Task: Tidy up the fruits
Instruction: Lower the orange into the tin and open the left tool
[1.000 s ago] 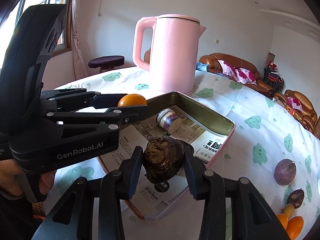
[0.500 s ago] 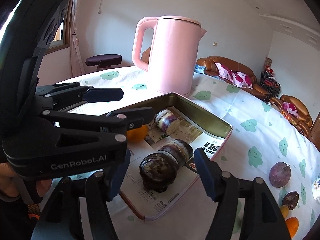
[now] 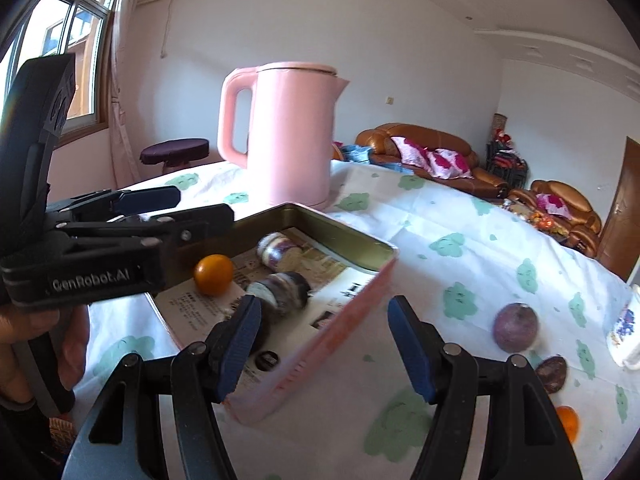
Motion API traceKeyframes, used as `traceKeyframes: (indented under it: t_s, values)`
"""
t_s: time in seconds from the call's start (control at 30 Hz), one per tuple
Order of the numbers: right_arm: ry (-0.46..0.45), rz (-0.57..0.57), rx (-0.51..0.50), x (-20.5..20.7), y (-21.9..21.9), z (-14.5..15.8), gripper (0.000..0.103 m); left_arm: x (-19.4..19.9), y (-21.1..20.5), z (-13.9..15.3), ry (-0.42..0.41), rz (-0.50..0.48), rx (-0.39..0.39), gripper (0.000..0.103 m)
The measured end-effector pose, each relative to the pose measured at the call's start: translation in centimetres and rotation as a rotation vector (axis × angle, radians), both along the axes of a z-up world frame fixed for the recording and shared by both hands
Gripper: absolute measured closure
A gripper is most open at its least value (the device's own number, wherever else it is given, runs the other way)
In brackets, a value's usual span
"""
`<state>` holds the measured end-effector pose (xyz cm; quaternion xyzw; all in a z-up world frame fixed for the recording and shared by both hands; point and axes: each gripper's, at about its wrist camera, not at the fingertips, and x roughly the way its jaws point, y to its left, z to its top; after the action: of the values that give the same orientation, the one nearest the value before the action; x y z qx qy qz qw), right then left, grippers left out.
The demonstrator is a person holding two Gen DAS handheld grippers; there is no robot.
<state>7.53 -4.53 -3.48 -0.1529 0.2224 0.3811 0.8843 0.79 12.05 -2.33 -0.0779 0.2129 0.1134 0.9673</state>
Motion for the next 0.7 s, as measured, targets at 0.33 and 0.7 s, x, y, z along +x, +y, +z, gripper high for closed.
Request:
traceKeyframes:
  t_s: [0.33, 0.7]
  values:
    - [0.007, -0.233, 0.040, 2.4, -9.3, 0.4, 0.035, 1.2, -5.4, 0.2, 0.009, -0.110, 0.047, 0.018]
    - [0.077, -0.302, 0.011, 4.6, -13.2, -0.3, 0.050, 4.8, -12.0, -0.4, 0.070, -0.246, 0.105, 0.018]
